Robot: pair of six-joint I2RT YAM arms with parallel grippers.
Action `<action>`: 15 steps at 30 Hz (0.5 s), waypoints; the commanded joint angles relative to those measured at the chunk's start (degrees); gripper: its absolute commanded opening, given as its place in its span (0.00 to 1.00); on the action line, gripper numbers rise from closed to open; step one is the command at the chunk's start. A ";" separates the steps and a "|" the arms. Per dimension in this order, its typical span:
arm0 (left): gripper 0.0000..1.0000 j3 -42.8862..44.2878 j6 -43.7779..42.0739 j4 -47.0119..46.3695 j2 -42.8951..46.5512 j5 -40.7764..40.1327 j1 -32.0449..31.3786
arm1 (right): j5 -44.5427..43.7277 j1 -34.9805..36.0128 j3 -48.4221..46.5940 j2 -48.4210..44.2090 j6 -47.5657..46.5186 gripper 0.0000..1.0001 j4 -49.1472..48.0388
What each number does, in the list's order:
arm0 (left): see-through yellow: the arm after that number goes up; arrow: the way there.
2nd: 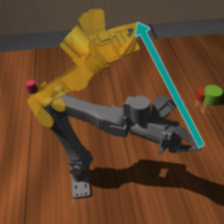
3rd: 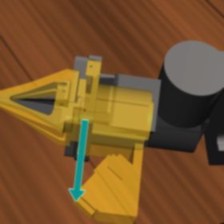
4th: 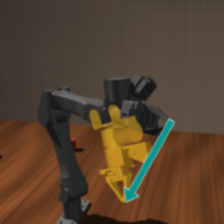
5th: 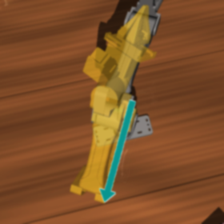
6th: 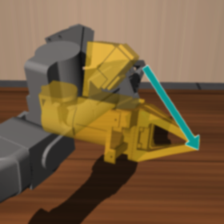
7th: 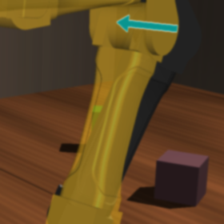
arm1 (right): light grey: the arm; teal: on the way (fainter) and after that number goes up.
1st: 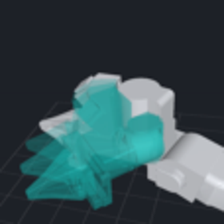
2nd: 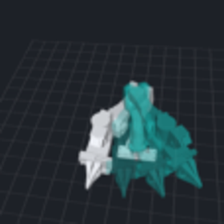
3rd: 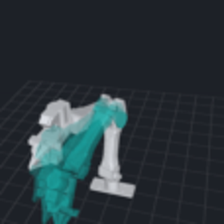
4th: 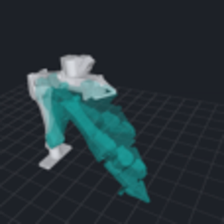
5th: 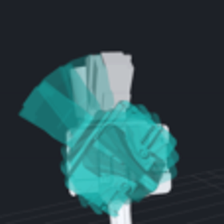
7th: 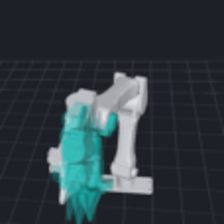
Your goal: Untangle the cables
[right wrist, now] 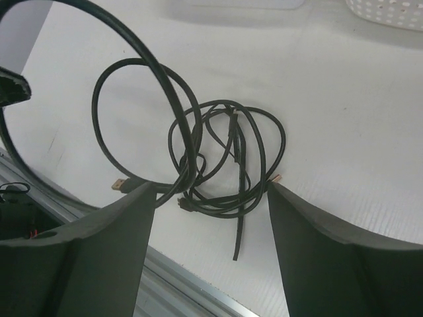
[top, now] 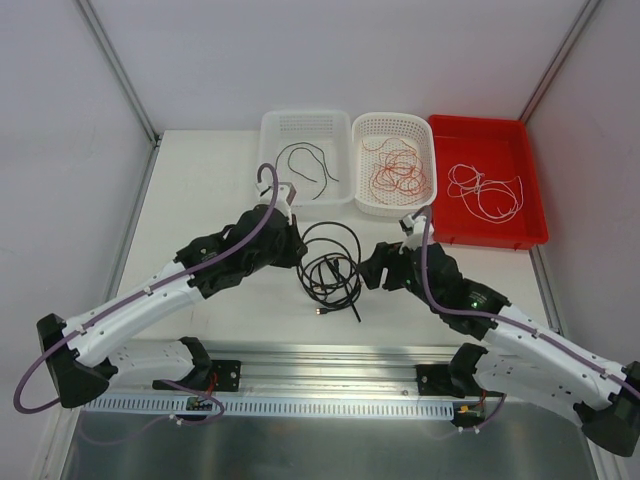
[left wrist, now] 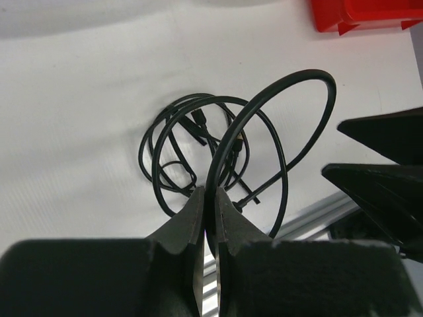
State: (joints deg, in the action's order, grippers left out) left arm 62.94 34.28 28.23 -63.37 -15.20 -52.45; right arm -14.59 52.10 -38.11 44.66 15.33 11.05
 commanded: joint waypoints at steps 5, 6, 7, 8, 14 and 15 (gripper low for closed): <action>0.00 -1.67 1.67 -5.11 4.92 6.58 0.06 | 2.20 -0.85 -0.21 5.25 -1.44 0.65 -7.79; 0.00 -2.11 1.49 -5.64 5.36 7.20 0.06 | 2.28 -0.94 -0.39 6.21 -1.62 0.63 -8.41; 0.00 -2.38 1.23 -6.77 6.06 7.90 0.06 | 2.55 -1.20 -0.74 6.66 -1.71 0.60 -8.59; 0.00 -2.64 1.14 -7.39 6.59 8.69 0.06 | 2.81 -1.29 -1.00 6.84 -2.14 0.55 -8.76; 0.00 -5.19 0.17 -9.07 8.44 6.86 0.06 | 3.87 -1.56 -5.74 5.70 -6.79 0.20 -6.40; 0.00 -5.80 0.08 -9.07 8.36 6.42 0.06 | 4.04 -1.65 -6.88 5.26 -7.50 0.15 -4.65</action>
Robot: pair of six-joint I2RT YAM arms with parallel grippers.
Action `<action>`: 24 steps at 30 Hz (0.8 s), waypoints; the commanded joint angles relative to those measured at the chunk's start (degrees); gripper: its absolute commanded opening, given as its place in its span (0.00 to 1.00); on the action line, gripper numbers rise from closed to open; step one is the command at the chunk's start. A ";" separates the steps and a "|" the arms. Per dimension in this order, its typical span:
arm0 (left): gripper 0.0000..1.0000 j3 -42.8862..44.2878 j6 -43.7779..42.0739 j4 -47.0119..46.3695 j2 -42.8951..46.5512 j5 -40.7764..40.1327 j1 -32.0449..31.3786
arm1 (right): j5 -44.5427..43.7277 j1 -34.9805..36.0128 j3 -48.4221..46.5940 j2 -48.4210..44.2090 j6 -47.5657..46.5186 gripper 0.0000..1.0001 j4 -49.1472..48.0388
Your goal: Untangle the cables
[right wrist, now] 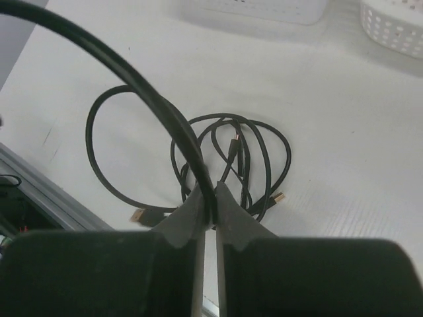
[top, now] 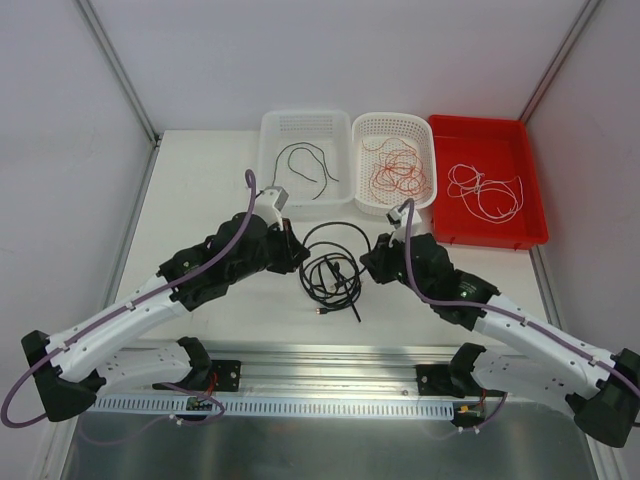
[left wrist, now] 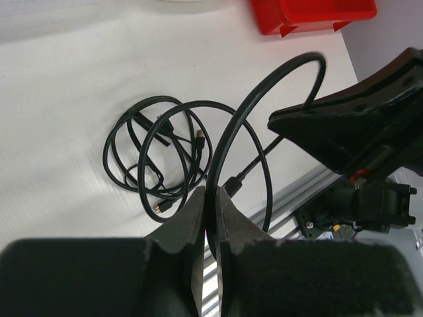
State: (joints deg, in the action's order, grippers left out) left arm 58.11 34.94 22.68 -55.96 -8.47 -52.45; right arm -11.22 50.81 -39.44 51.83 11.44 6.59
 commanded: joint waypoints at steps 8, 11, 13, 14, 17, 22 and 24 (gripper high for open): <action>0.67 -1.51 -0.22 -3.60 1.91 -1.46 -0.02 | 0.15 -0.36 -23.82 -1.65 -14.77 0.01 9.57; 0.86 -1.85 -0.22 -3.60 3.84 -2.25 0.06 | -0.03 -0.44 -32.87 0.72 -17.85 0.01 12.39; 0.91 -2.64 -0.22 -3.69 5.59 -2.51 0.06 | 0.15 -0.45 -38.06 2.48 -19.43 0.01 13.10; 0.91 -3.08 -0.13 -3.78 6.21 -2.78 0.06 | 0.15 -0.45 -39.47 2.92 -19.79 0.01 13.10; 0.92 -4.49 0.04 -4.57 8.41 -3.04 0.06 | -0.55 -0.53 -43.70 4.85 -20.06 0.01 13.10; 0.91 -7.21 1.27 -6.76 9.21 -2.78 0.06 | 1.46 -0.45 -44.32 6.00 -17.51 0.01 10.99; 0.89 -8.61 1.80 -8.70 8.77 -2.43 0.06 | 1.82 -0.45 -43.35 6.00 -16.11 0.01 10.29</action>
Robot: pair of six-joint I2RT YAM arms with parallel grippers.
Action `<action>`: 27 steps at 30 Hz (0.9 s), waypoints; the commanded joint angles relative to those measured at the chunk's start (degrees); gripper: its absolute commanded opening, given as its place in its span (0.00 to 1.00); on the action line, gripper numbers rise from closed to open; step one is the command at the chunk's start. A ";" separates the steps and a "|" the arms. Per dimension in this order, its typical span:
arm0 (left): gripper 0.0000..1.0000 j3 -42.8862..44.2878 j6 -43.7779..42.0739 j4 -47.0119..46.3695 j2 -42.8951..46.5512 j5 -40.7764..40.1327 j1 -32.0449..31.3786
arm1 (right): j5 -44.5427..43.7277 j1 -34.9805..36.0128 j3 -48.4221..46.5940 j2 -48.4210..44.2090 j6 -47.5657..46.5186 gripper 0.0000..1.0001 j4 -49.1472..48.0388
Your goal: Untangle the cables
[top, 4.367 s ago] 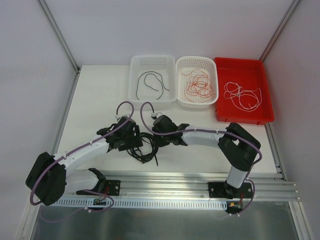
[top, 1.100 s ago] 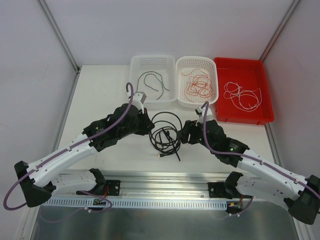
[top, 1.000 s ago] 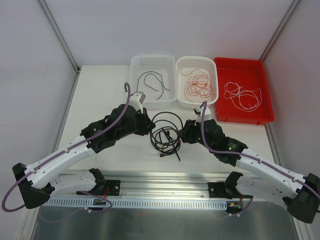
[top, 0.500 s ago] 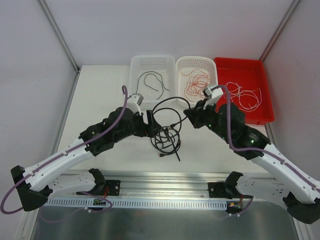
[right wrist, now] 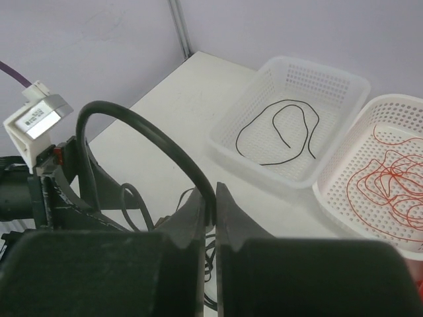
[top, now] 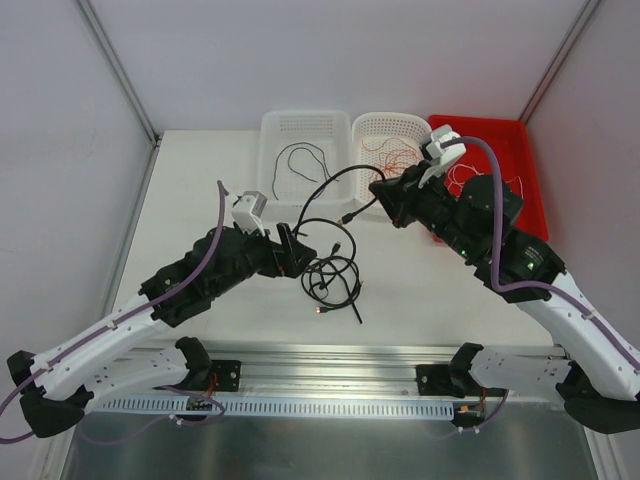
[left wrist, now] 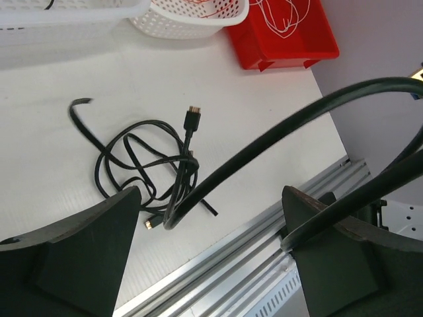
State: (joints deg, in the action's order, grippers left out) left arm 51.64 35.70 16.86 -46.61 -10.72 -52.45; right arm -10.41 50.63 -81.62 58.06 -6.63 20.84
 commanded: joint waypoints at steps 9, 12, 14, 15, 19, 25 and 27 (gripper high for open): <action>0.58 -4.79 2.44 -8.60 -7.08 0.00 0.06 | 2.60 -0.27 3.83 -2.42 5.75 0.01 -4.84; 0.48 -4.62 1.83 -8.60 -7.35 -0.18 0.06 | 0.22 -0.36 5.69 -4.01 5.67 0.01 -4.14; 0.48 -4.79 1.48 -8.60 -6.57 -0.88 0.06 | -0.92 -0.62 7.70 -4.80 5.84 0.01 -4.14; 0.48 -4.97 1.13 -8.60 -6.13 -1.14 0.06 | -1.10 -0.71 8.40 -5.58 5.93 0.01 -4.14; 0.20 -5.05 -0.19 -8.43 -2.80 -2.90 0.06 | -2.76 -0.97 11.04 -6.65 6.28 0.01 -3.18; 0.01 1.43 -7.21 -5.36 0.64 -6.32 0.06 | -6.28 -1.32 18.24 -7.52 10.06 0.05 -1.68; 0.00 7.67 -11.59 -2.11 0.47 -7.38 0.06 | -6.64 -1.24 21.32 -7.79 11.81 0.08 -1.50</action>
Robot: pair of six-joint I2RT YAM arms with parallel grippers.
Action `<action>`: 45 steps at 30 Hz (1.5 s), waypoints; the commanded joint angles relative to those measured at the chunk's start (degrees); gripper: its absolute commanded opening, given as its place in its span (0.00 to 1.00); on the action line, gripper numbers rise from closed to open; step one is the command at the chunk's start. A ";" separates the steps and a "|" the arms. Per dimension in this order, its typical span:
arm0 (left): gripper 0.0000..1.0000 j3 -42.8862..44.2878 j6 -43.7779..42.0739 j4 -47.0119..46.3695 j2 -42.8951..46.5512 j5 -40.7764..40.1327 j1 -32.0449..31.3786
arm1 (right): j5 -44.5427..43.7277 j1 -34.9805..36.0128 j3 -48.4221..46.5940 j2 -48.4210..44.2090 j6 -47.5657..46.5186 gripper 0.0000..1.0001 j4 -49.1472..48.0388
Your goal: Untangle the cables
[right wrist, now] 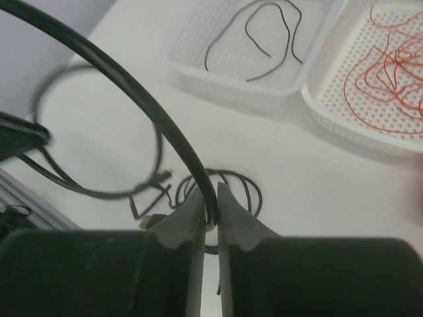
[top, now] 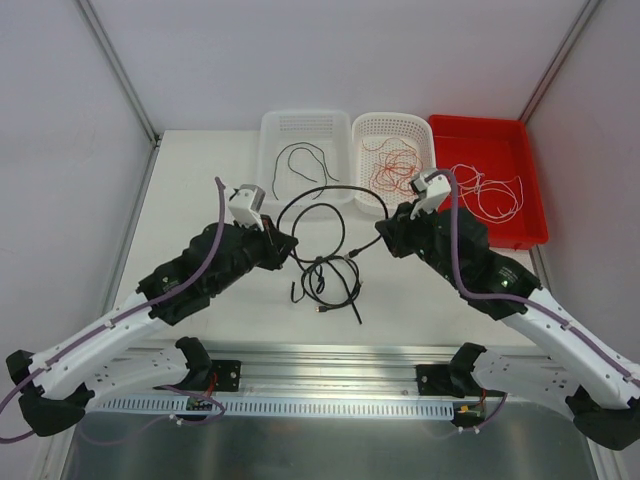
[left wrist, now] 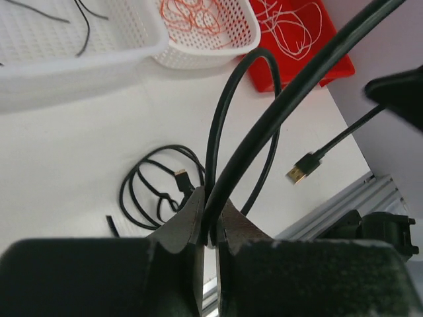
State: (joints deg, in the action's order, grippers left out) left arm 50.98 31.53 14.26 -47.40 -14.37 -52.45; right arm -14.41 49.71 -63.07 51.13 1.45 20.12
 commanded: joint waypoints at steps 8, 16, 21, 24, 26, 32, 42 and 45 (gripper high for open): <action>0.00 34.49 -18.34 9.90 -5.07 -6.03 0.06 | 1.92 -0.32 8.48 -0.07 4.70 0.56 -1.04; 0.00 35.42 -15.90 12.55 -9.03 -4.71 0.06 | 10.01 -0.41 16.13 0.01 3.12 0.61 -9.56; 0.00 31.73 -9.21 12.63 -9.38 -4.00 0.06 | 16.69 -0.32 21.40 1.25 4.25 0.65 -19.84; 0.00 31.02 -6.92 12.46 -9.12 -3.56 0.06 | 20.12 -0.32 23.95 2.39 5.14 0.69 -26.87; 0.00 30.85 -5.78 12.54 -8.94 -2.77 0.06 | 21.26 -0.41 24.66 3.70 5.75 0.70 -30.30; 0.00 28.56 -2.62 12.54 -7.37 -0.05 0.06 | 22.76 -0.41 24.66 7.04 7.86 0.71 -37.42; 0.00 25.57 1.43 12.54 -5.17 2.59 0.06 | 26.19 -0.32 21.23 13.90 9.45 0.59 -43.76; 0.00 24.87 1.61 12.63 -3.93 2.51 -0.02 | 24.79 -0.32 21.23 14.17 9.36 0.40 -42.80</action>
State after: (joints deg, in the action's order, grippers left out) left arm 76.16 31.18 29.43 -53.69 -13.45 -52.45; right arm 9.76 49.58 -39.27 65.60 10.20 -18.28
